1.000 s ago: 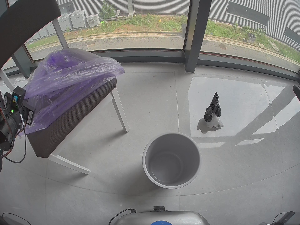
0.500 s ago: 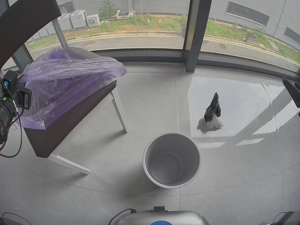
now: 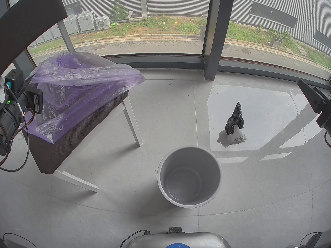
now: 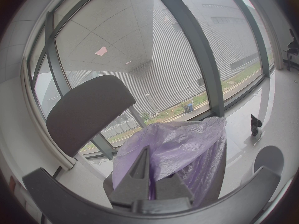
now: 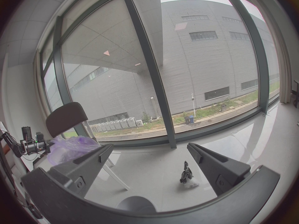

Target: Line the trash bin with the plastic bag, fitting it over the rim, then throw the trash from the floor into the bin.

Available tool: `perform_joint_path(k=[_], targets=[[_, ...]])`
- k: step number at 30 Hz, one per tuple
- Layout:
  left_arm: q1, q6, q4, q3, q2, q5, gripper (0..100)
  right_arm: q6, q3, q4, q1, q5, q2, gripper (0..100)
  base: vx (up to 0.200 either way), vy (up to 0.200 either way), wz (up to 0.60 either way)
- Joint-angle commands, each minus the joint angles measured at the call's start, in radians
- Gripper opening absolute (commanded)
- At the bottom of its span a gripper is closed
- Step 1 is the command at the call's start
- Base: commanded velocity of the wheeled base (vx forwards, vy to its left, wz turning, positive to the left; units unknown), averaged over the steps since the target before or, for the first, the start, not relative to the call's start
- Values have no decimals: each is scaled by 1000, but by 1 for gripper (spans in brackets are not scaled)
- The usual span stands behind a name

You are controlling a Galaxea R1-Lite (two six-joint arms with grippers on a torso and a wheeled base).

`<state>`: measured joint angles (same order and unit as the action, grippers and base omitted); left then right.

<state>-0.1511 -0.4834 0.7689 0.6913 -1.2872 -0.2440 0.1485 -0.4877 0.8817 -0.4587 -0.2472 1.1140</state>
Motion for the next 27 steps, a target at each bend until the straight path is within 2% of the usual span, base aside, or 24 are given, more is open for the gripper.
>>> perform_joint_path(k=[1, 5, 10, 13, 24, 27], targets=[[-47, 12, 1, 14, 6, 2, 0, 8, -2, 40, -84, -33, 46, 100, 0, 0, 0], [-110, 62, 1, 59, 9, 0, 0, 17, 11, 115, -146, -115, 125, 100, 0, 0, 0], [-180, 124, 0, 108, 2, 0, 0, 9, 46, 161, -158, -122, 164, 100, 0, 0, 0], [-223, 160, -2, 126, -1, -1, 0, 6, 81, 161, -199, -122, 158, 100, 0, 0, 0], [-237, 184, -5, 221, -24, -6, 0, 14, 136, 160, -337, -124, 167, 100, 0, 0, 0], [-237, 186, -3, 260, -49, -8, 0, 14, 152, 157, -400, -124, 185, 100, 0, 0, 0]])
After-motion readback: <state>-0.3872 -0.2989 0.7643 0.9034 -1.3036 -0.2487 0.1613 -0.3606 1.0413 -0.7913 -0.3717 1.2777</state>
